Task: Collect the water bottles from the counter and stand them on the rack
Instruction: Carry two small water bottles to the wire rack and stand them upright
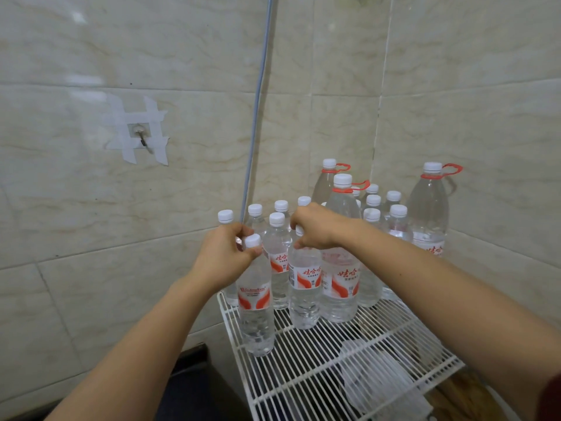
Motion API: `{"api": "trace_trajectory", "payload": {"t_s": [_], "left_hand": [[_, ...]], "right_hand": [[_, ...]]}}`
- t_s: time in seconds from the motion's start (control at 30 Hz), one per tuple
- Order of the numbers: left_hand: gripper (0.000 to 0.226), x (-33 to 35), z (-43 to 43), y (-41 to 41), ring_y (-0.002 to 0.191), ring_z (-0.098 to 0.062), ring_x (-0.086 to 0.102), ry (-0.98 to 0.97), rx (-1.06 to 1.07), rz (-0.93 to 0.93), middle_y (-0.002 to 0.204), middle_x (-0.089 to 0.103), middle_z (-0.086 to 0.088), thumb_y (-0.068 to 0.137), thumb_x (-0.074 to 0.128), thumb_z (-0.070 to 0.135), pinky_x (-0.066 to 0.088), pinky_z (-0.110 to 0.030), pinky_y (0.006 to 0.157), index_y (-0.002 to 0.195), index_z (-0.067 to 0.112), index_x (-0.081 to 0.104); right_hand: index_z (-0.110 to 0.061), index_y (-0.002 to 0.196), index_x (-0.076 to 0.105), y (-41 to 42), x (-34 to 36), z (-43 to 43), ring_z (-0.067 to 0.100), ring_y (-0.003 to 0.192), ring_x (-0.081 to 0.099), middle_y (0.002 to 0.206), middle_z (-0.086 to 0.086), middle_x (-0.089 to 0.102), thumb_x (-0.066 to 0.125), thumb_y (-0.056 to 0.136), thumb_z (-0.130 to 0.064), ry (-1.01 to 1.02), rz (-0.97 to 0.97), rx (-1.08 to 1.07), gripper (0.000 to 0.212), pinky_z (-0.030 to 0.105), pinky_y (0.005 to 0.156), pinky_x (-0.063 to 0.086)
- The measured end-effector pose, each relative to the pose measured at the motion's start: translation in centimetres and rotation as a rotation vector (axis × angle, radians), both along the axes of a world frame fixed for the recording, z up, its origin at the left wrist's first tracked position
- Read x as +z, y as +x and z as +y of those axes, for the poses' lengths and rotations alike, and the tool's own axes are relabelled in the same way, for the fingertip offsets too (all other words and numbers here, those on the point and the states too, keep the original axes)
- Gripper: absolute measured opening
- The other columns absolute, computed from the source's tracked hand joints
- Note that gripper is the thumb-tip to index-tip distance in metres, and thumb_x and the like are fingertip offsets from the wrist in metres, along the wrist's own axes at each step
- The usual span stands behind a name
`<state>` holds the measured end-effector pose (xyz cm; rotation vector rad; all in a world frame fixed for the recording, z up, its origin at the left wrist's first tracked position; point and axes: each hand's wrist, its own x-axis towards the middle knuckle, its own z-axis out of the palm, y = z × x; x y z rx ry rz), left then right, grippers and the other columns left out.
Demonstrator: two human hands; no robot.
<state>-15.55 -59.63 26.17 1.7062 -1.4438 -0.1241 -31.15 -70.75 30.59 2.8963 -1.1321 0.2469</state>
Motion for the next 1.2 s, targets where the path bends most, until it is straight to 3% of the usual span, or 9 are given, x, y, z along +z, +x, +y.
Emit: {"api": "trace_trajectory", "payload": {"t_s": [0.2, 0.33, 0.43, 0.57, 0.67, 0.77, 0.9, 1.0, 1.2], "left_hand": [[0.029, 0.8, -0.1, 1.3, 0.094, -0.011, 0.065, 0.156, -0.233, 0.120, 0.110, 0.068, 0.004, 0.088, 0.060, 0.003, 0.054, -0.031, 0.086, 0.111, 0.020, 0.064], [0.028, 0.8, 0.4, 0.3, 0.079, -0.012, 0.065, 0.085, -0.026, -0.042, 0.091, 0.067, 0.007, 0.072, 0.080, 0.032, 0.049, -0.027, 0.067, 0.097, 0.024, 0.068], [0.022, 1.1, 0.3, -0.5, 0.070, -0.014, 0.060, 0.055, 0.005, -0.091, 0.078, 0.065, 0.002, 0.072, 0.081, 0.022, 0.042, -0.022, 0.060, 0.091, 0.022, 0.069], [0.040, 1.8, 0.6, -0.7, 0.075, 0.004, 0.058, 0.148, -0.220, 0.045, 0.095, 0.066, 0.010, 0.083, 0.066, -0.002, 0.046, -0.008, 0.065, 0.115, 0.021, 0.064], [0.044, 1.4, 0.0, -1.6, 0.106, -0.003, 0.058, 0.139, -0.172, -0.003, 0.126, 0.060, 0.008, 0.086, 0.064, 0.006, 0.047, -0.015, 0.084, 0.128, 0.017, 0.058], [0.043, 0.9, -0.5, -2.3, 0.095, -0.008, 0.059, 0.127, -0.056, -0.063, 0.118, 0.066, 0.000, 0.081, 0.073, 0.023, 0.044, -0.020, 0.078, 0.123, 0.024, 0.063], [0.058, 0.8, -0.8, -2.8, 0.090, -0.012, 0.059, 0.076, 0.007, -0.055, 0.111, 0.067, -0.006, 0.077, 0.077, 0.018, 0.042, -0.021, 0.079, 0.131, 0.020, 0.055], [0.066, 0.6, -1.6, -2.9, 0.104, -0.021, 0.060, 0.029, 0.032, 0.025, 0.119, 0.064, -0.007, 0.073, 0.080, 0.014, 0.048, -0.034, 0.094, 0.133, 0.016, 0.052], [0.061, 0.1, -3.4, -3.6, 0.103, -0.019, 0.059, -0.027, -0.004, 0.091, 0.114, 0.063, -0.004, 0.071, 0.081, 0.014, 0.052, -0.040, 0.090, 0.125, 0.018, 0.054]], "right_hand": [[-0.005, 0.112, 0.062, -0.2, -0.5, -0.2, 0.026, 0.095, 0.056, 0.111, 0.014, 0.063, 0.072, 0.084, -0.022, 0.018, -0.066, 0.010, 0.034, 0.030, 0.073, 0.038], [-0.006, 0.114, 0.062, -0.4, -0.8, -0.2, 0.024, 0.090, 0.054, 0.111, 0.013, 0.063, 0.072, 0.085, -0.022, 0.029, -0.096, 0.020, 0.036, 0.029, 0.072, 0.037], [-0.006, 0.117, 0.062, -0.5, -0.8, -0.2, 0.026, 0.095, 0.057, 0.112, 0.014, 0.063, 0.071, 0.085, -0.022, 0.039, -0.108, 0.026, 0.037, 0.029, 0.073, 0.039], [-0.007, 0.118, 0.063, -0.6, -0.8, -0.2, 0.028, 0.102, 0.058, 0.114, 0.013, 0.063, 0.071, 0.085, -0.021, 0.050, -0.114, 0.030, 0.037, 0.029, 0.074, 0.039], [-0.008, 0.118, 0.063, -0.8, -0.9, 0.0, 0.028, 0.102, 0.058, 0.114, 0.013, 0.063, 0.071, 0.085, -0.020, 0.054, -0.130, 0.037, 0.036, 0.029, 0.074, 0.038], [-0.007, 0.117, 0.061, -0.9, -0.9, 0.0, 0.028, 0.103, 0.058, 0.115, 0.014, 0.062, 0.070, 0.086, -0.022, 0.046, -0.131, 0.033, 0.035, 0.029, 0.075, 0.039], [-0.006, 0.110, 0.055, -1.2, -0.9, 0.4, 0.031, 0.106, 0.057, 0.115, 0.014, 0.060, 0.067, 0.089, -0.027, -0.010, -0.114, 0.000, 0.033, 0.032, 0.073, 0.040], [-0.010, 0.100, 0.054, -1.4, -0.8, 0.5, 0.030, 0.099, 0.057, 0.107, 0.013, 0.060, 0.068, 0.087, -0.028, -0.018, -0.126, 0.004, 0.027, 0.032, 0.070, 0.038], [-0.022, 0.067, 0.036, -1.6, -0.9, -0.3, 0.021, 0.074, 0.047, 0.069, -0.005, 0.041, 0.073, 0.083, -0.026, 0.038, -0.204, 0.012, 0.041, 0.025, 0.051, 0.028]]}}
